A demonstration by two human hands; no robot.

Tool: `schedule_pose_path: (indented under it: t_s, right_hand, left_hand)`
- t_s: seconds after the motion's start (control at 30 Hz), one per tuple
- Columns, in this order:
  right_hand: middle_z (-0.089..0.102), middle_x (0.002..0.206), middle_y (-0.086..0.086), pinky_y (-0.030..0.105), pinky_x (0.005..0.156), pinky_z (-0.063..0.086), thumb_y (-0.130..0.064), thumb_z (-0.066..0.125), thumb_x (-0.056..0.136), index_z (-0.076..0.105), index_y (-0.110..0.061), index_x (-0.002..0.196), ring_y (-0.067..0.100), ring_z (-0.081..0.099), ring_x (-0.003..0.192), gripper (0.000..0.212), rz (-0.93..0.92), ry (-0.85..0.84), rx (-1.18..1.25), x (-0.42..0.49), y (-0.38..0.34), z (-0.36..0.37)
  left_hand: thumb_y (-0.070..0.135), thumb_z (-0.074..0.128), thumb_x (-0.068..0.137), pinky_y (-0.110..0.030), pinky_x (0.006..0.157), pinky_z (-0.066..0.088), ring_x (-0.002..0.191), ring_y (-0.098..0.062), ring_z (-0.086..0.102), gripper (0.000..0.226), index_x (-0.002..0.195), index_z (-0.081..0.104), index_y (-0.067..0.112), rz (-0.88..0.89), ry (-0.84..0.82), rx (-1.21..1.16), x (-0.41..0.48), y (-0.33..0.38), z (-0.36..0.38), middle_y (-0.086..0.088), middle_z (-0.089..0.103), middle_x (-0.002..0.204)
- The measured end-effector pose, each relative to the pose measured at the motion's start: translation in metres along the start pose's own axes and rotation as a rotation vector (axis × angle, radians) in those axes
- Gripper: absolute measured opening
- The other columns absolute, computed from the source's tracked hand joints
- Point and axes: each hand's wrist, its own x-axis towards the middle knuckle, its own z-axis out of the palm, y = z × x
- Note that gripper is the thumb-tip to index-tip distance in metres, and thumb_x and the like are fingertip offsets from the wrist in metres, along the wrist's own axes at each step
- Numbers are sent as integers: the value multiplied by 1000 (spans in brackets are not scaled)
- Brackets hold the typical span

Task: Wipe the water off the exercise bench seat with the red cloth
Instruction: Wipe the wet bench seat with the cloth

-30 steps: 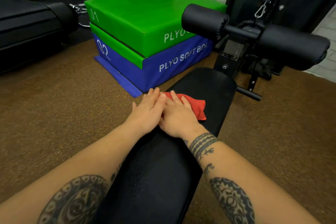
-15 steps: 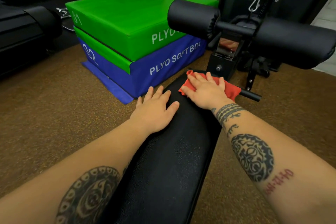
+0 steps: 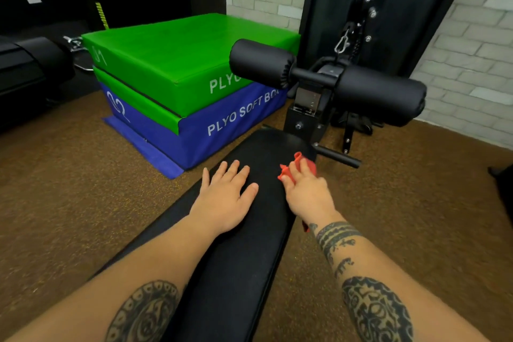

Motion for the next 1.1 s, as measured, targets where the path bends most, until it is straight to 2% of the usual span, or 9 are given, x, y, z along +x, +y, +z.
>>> schedule_pose_path:
  t_s: [0.1, 0.2, 0.27, 0.6, 0.67, 0.77, 0.87, 0.97, 1.1]
  right_hand:
    - [18, 166, -7, 51, 118, 19, -47, 13, 103, 33, -27, 154, 17, 3, 154, 58, -136, -24, -49, -42, -18, 12]
    - [15, 165, -17, 56, 120, 5, -50, 24, 104, 29, -35, 154, 36, -7, 153, 53, -137, -59, 51, -84, -33, 12]
    - [14, 164, -21, 56, 119, -1, -49, 27, 104, 26, -37, 155, 32, -6, 154, 52, -226, -56, 27, -114, -46, 9]
    - [31, 159, -18, 39, 123, -3, -46, 30, 104, 36, -36, 151, 14, 6, 153, 48, -569, -232, 183, -228, -102, 11]
    - [52, 146, -17, 33, 122, 13, -64, 29, 98, 55, -37, 136, 7, 28, 147, 54, -505, -373, 436, -240, -108, 8]
    - [74, 100, -18, 28, 98, 47, -72, 37, 91, 72, -28, 103, -2, 65, 99, 58, -216, -409, 1074, -245, -112, -12]
    - [73, 117, 12, 46, 109, 45, -41, 37, 105, 67, -11, 119, 26, 67, 115, 44, 22, -418, 1579, -240, -120, -46]
    - [69, 121, 22, 48, 102, 50, -52, 32, 102, 66, -3, 121, 34, 66, 114, 63, 208, -485, 1787, -227, -122, -84]
    - [68, 122, 25, 51, 98, 50, -74, 29, 91, 68, -1, 122, 37, 66, 114, 89, 271, -536, 1793, -202, -102, -111]
  left_hand:
    - [54, 22, 102, -44, 123, -8, 154, -17, 1, 61, 157, 20, 28, -10, 3, -156, -21, 11, 1, 3, 11, 167]
    - [49, 27, 104, -34, 122, -7, 153, -12, 4, 58, 156, 24, 26, 26, -3, -316, -54, 11, -1, 4, 14, 166]
    - [47, 29, 104, -29, 122, -6, 152, -8, 6, 56, 155, 27, 25, 54, 2, -386, -79, 6, -1, 4, 17, 165]
    - [46, 42, 100, -27, 120, 25, 139, 1, 38, 38, 134, 55, 36, -59, 97, -813, -178, -16, -20, 12, 49, 148]
    - [61, 41, 90, -35, 117, 34, 127, -1, 54, 46, 120, 66, 37, -117, 77, -950, -187, -19, -27, 11, 65, 132]
    - [56, 34, 98, -47, 109, 43, 113, -19, 67, 54, 112, 73, 22, -229, -27, -1214, -193, -17, -48, -3, 75, 113]
    - [49, 28, 101, -45, 101, 47, 111, -29, 67, 59, 113, 72, 12, -248, -98, -1478, -196, -4, -72, -17, 72, 116]
    - [45, 37, 98, -40, 101, 45, 113, -28, 66, 52, 112, 73, 9, -155, -121, -1615, -192, 13, -90, -17, 70, 120]
    - [18, 62, 94, -43, 98, 52, 102, -29, 70, 19, 108, 72, 11, -149, -65, -1362, -172, 26, -94, -15, 75, 110]
